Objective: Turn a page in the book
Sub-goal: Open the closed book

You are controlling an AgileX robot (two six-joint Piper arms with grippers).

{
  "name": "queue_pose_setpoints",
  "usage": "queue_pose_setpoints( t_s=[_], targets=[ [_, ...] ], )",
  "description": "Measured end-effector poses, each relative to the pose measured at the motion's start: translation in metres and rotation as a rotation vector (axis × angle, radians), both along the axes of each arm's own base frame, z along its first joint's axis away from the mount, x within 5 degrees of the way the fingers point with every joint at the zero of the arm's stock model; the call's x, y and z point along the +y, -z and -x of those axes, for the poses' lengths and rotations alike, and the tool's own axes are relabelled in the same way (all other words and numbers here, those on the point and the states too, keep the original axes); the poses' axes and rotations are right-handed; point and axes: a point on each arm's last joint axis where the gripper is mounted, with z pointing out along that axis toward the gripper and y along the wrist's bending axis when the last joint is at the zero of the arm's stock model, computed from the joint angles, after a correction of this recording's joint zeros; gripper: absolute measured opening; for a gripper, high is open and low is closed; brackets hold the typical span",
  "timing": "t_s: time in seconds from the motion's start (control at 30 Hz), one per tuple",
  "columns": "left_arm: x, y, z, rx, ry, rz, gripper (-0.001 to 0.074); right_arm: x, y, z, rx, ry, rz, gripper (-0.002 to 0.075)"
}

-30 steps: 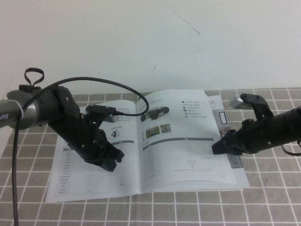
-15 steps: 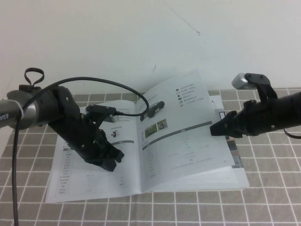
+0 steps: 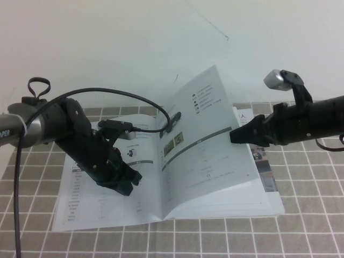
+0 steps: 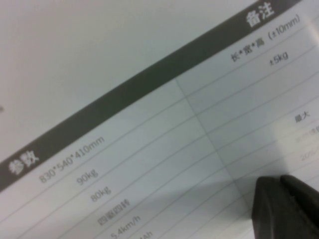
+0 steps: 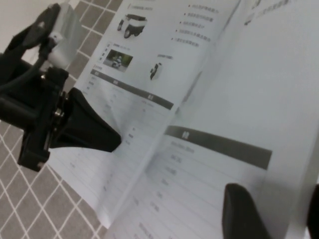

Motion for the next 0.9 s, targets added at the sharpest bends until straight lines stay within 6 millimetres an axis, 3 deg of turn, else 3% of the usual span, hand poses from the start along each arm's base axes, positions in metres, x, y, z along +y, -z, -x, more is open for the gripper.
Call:
queue_pose_setpoints(
  t_s=[0.6,0.9],
  targets=[
    [0.0,0.0,0.0,0.001,0.001,0.0,-0.0004,0.011,-0.022,0.001,-0.104,-0.068,-0.231,0.0285],
    [0.0,0.0,0.0,0.001,0.001,0.0,-0.0004,0.012,-0.024,0.001,-0.134,-0.076,-0.243,0.0285]
  ],
)
